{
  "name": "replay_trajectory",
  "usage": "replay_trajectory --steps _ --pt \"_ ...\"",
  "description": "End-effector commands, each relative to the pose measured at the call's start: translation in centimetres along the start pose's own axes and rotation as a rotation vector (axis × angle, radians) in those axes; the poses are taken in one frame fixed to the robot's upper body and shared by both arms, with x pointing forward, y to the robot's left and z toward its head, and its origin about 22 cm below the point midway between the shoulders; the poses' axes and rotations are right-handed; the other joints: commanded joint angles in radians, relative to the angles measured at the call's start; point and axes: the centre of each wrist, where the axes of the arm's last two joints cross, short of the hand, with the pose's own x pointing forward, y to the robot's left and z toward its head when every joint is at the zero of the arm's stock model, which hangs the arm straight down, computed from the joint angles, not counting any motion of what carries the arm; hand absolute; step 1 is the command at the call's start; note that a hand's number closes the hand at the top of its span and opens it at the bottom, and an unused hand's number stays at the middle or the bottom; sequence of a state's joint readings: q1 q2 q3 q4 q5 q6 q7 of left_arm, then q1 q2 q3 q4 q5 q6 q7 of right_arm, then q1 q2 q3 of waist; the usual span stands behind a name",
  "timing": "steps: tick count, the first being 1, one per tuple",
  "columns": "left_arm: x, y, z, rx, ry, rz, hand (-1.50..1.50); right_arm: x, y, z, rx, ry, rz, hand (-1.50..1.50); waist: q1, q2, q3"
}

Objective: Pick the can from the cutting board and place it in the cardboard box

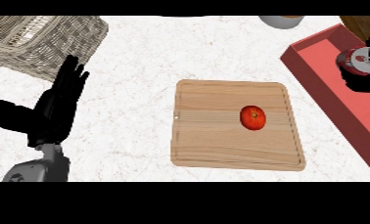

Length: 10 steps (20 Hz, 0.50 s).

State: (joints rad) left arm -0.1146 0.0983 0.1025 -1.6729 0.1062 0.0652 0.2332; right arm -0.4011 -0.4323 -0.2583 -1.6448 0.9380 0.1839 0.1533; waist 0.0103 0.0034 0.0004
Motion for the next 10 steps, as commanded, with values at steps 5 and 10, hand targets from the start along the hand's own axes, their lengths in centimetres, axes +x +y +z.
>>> replay_trajectory --steps 5,10 --pt "-0.1 -1.0 0.0 -0.027 -0.015 0.016 0.0 -5.0 3.9 -1.9 0.347 0.113 0.342 1.5 0.025 0.008 -0.001" --pt "-1.4 0.2 1.0 -0.007 -0.012 0.0 0.0 -8.9 5.9 -3.5 0.418 0.131 0.171 -1.5 0.013 0.003 0.0"
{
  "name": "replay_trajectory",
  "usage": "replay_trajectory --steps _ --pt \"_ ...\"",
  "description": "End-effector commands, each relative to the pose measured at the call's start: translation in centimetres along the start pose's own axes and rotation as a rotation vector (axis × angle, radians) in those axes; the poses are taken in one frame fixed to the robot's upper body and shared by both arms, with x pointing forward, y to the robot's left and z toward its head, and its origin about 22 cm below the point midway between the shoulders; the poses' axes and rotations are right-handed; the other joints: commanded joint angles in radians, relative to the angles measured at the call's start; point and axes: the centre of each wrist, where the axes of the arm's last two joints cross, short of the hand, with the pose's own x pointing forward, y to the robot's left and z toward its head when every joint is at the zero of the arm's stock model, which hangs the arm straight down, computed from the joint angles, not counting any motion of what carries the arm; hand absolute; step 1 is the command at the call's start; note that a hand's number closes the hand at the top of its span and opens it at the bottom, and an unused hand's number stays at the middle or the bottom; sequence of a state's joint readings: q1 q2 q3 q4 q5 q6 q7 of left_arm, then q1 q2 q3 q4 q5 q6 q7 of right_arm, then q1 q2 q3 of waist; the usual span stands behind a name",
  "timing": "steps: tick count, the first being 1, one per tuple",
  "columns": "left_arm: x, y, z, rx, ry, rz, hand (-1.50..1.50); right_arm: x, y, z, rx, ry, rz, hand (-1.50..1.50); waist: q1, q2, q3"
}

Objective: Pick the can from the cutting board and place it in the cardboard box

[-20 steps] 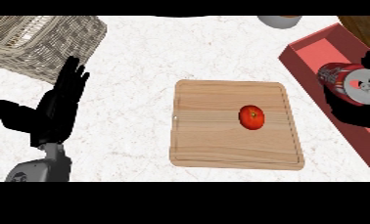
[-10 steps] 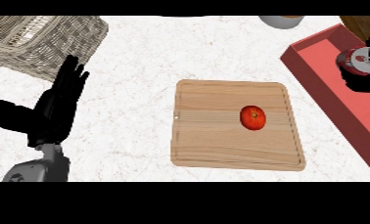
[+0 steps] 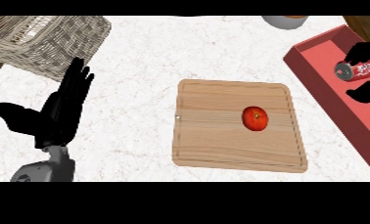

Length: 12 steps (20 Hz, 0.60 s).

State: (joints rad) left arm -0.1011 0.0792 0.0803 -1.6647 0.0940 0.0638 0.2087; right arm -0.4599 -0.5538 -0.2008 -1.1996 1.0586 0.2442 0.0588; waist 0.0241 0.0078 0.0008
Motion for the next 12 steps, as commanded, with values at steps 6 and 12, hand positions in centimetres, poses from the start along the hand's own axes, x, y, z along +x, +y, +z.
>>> replay_trajectory --steps 6,12 --pt "1.0 -0.5 -0.4 0.01 0.008 0.003 0.0 -1.6 0.9 -1.7 -0.302 -0.127 -0.275 -1.5 -0.013 -0.003 0.002" --pt "-0.3 1.4 0.7 0.023 0.011 -0.001 0.0 -3.1 -3.3 -2.0 -0.443 -0.211 -0.615 -1.5 -0.019 -0.009 0.0"
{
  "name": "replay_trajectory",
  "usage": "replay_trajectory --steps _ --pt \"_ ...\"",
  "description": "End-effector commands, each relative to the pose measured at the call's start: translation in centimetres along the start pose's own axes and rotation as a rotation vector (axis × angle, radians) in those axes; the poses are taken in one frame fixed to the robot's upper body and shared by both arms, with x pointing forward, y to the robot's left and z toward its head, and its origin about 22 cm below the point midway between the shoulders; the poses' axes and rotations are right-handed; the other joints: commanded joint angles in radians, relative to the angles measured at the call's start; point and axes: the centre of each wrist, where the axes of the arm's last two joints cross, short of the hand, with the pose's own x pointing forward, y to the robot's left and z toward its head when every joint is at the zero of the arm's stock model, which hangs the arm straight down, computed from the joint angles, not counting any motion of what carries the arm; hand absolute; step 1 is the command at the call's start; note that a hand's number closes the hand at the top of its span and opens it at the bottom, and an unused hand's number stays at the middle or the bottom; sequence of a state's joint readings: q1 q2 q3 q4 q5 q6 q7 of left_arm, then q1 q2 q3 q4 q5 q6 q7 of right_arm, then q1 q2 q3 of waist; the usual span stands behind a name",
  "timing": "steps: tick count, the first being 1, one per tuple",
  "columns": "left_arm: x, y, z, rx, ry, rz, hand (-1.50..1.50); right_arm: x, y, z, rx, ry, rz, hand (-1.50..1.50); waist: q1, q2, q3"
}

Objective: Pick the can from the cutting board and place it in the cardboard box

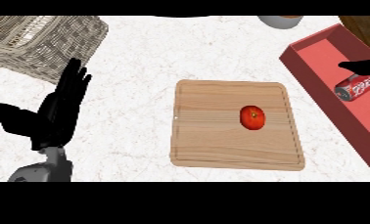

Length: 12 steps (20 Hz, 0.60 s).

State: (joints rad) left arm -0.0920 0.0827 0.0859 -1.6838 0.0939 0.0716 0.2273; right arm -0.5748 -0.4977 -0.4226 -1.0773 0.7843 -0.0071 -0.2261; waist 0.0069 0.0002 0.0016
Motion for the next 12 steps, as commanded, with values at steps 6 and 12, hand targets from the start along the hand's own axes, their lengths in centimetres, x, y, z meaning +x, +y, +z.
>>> replay_trajectory --steps 6,12 --pt "0.1 -0.1 0.3 0.013 0.002 -0.004 0.0 -1.7 -1.6 -0.3 -0.113 0.104 -0.589 -1.5 -0.017 -0.006 -0.001" --pt "-0.6 0.0 0.0 0.008 0.016 0.0 0.0 -5.8 -6.3 1.1 -0.177 0.144 -0.737 -1.5 -0.012 -0.001 -0.001"
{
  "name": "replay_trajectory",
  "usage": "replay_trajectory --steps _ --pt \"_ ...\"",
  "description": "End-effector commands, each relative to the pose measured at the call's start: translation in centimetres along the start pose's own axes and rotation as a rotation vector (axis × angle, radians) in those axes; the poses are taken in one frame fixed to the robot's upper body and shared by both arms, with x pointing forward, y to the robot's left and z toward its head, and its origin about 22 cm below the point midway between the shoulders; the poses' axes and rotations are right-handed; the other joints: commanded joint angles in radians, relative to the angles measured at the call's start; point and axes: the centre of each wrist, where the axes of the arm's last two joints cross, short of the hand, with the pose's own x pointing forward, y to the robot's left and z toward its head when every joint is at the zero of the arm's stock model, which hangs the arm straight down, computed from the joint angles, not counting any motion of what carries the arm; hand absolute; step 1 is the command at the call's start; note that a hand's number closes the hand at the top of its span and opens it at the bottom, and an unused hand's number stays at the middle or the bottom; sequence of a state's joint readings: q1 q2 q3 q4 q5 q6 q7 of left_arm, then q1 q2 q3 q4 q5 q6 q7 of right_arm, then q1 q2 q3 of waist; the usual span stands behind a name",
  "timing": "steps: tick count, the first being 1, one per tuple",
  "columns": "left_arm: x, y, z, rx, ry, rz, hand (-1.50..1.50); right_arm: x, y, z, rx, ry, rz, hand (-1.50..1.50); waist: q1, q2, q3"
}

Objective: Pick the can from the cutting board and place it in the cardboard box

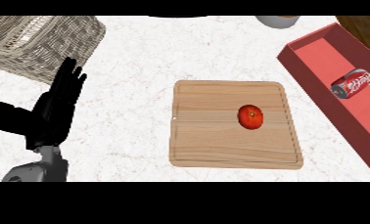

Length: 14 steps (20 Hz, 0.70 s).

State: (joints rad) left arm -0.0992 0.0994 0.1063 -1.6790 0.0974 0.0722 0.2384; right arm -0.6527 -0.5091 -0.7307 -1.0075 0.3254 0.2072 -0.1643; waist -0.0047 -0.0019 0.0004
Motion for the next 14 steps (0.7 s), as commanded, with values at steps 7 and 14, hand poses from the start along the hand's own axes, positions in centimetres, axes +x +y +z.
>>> replay_trajectory --steps 7,14 --pt "0.7 -0.4 1.0 -0.016 -0.019 0.002 0.0 -4.1 -6.7 2.2 -0.135 -0.016 -0.135 -1.5 0.014 0.004 0.0" --pt "-0.1 -0.5 -0.6 -0.018 -0.012 0.0 0.0 -6.0 -12.6 4.9 -0.139 -0.008 -0.142 -1.5 0.01 0.005 0.001"
